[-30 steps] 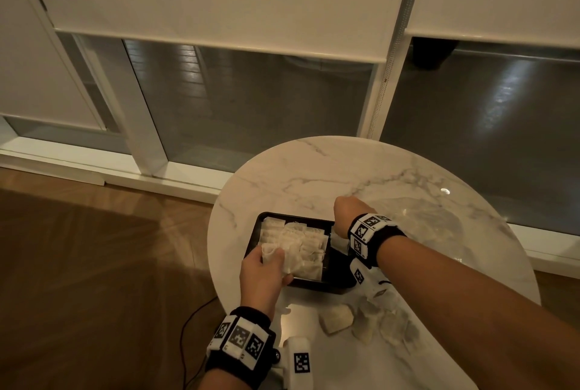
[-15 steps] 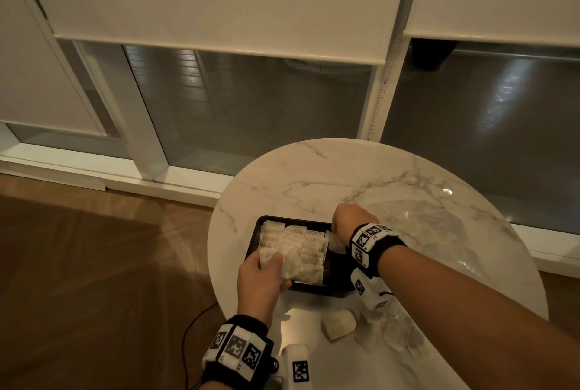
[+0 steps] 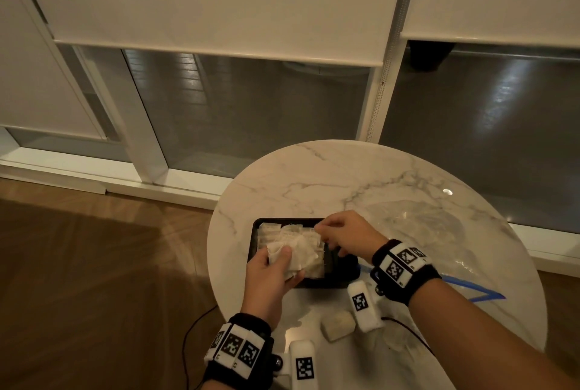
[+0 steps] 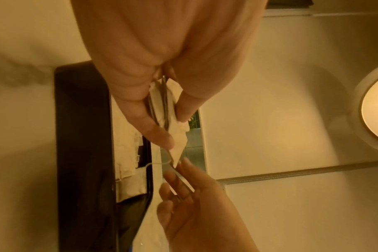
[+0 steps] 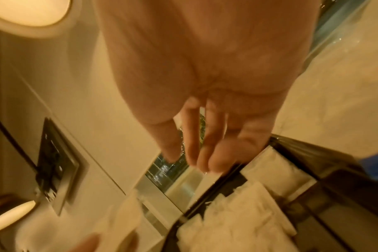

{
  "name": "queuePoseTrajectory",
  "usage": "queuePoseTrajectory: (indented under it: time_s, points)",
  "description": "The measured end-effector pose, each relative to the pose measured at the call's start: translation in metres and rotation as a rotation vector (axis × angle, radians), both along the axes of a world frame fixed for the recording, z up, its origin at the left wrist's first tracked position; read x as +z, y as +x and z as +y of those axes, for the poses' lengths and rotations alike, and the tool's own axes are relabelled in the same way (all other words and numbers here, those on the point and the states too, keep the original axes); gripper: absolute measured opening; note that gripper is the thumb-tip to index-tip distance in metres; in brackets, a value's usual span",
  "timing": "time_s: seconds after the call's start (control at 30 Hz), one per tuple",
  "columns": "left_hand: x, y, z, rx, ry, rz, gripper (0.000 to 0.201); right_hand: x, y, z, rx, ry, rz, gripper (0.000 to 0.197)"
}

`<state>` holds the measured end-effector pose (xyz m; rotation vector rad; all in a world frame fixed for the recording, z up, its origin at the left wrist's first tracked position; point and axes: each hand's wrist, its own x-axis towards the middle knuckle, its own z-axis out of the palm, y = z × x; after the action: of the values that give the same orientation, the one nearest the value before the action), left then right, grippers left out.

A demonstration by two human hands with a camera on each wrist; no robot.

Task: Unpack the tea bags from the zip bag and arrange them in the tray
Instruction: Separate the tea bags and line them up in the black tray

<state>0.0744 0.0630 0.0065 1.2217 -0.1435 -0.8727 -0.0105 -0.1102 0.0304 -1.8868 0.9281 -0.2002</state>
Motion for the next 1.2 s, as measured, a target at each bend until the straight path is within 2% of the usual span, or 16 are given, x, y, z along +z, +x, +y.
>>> queuePoseTrajectory:
  time_s: [0.07,0.13,0.3,0.57,0.63,0.73,0.97,1.1,1.2]
  points:
    - [0.001,-0.002,-0.002,-0.019,-0.045,0.016,0.02,0.005,-0.009,0.012,0.139,0.154,-0.029,0.017]
    - [0.002,-0.005,-0.004,-0.039,-0.081,0.017,0.021,0.007,-0.015,0.019,0.201,0.195,-0.075,0.012]
    - [0.001,-0.007,-0.005,-0.053,-0.093,-0.018,0.021,0.006,-0.023,0.015,0.1,0.19,-0.159,0.012]
    - [-0.006,-0.001,-0.002,-0.035,0.003,-0.092,0.018,0.012,-0.024,-0.001,0.074,0.149,-0.131,0.005]
    - [-0.009,0.002,-0.001,-0.066,0.102,-0.197,0.016,0.012,-0.025,-0.012,0.032,-0.011,-0.06,0.006]
    - [-0.015,0.0,0.0,-0.205,0.258,-0.294,0.013,0.005,-0.024,-0.029,-0.019,-0.3,0.159,0.011]
    - [-0.017,-0.003,-0.003,-0.335,0.357,-0.369,0.026,-0.012,0.006,-0.044,0.13,-0.427,0.464,0.008]
    - [-0.018,-0.003,-0.005,-0.375,0.329,-0.422,0.025,-0.015,0.022,-0.051,0.15,-0.525,0.609,0.016]
    - [-0.023,-0.005,-0.006,-0.35,0.319,-0.466,0.021,-0.018,0.032,-0.055,0.187,-0.574,0.663,0.016]
